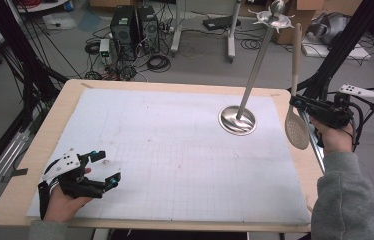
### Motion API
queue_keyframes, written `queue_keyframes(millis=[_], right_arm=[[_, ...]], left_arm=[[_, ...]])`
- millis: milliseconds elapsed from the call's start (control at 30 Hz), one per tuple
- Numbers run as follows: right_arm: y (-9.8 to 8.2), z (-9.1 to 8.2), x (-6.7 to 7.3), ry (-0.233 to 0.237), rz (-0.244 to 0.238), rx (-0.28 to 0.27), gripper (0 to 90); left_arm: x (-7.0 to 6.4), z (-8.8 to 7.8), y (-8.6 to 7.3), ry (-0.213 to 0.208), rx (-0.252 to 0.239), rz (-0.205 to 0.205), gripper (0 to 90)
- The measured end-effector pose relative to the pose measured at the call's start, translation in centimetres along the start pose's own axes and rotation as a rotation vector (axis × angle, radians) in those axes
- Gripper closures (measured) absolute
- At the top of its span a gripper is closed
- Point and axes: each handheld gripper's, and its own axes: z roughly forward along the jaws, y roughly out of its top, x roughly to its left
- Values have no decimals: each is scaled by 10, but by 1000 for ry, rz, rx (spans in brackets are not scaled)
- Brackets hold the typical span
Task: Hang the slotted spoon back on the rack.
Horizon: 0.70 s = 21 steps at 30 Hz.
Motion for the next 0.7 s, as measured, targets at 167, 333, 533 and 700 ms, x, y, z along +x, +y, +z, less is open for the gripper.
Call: queue_keyframes(millis=[167,333,533,700], right_arm=[[0,1,-1,1,3,6,782],[1,4,-2,0,2,17,782],[1,10,-2,4,-1,33,782],[1,15,-2,6,-5,44,782]], left_arm=[[0,1,0,-2,4,0,24],[0,0,0,-1,2,0,24],[0,-2,0,4,-1,-6,24],[1,-3,0,7,-2,-4,24]])
